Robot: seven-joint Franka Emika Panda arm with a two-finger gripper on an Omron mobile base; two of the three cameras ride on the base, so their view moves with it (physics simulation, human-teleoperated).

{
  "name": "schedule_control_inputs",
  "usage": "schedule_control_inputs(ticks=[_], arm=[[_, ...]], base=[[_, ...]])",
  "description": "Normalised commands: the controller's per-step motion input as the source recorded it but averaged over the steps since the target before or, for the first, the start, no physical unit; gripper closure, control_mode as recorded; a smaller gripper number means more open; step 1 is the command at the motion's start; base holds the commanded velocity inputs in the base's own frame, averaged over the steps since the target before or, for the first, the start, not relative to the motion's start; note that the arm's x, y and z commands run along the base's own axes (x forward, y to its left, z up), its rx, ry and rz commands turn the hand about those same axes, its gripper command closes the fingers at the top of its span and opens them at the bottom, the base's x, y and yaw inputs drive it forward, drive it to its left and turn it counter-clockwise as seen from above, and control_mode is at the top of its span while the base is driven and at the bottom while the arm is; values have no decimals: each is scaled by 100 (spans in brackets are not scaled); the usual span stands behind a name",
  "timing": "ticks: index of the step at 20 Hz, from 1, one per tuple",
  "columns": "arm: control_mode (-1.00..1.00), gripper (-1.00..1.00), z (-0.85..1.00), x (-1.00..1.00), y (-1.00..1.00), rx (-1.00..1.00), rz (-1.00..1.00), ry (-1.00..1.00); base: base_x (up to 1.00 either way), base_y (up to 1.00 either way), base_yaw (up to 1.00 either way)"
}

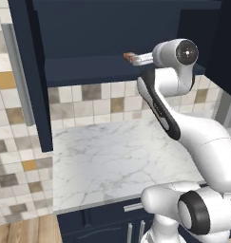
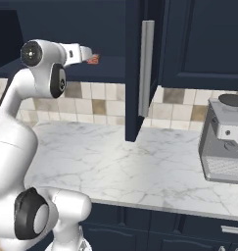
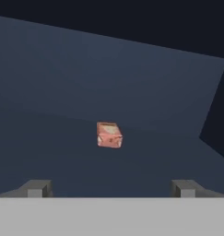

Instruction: Pick up the bar soap and sponge from the sink, and place them back in the cabinet, and close the cabinet doors.

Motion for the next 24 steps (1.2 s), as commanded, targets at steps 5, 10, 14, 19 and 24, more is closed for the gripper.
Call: schedule_control_inputs(ticks=[5, 10, 14, 19, 24], arm=[[-100, -100, 9, -71, -5, 5, -5, 7], [-100, -100, 5, -69, -8, 5, -3, 7], [-100, -100, 4, -72, -8, 5, -2, 9], [-100, -100, 6, -63, -4, 1, -2, 9], [-100, -100, 6, -60, 0, 0, 0, 9]], base=[[0, 0, 0], [0, 0, 0], [0, 0, 0], [0, 0, 0], [0, 0, 0]])
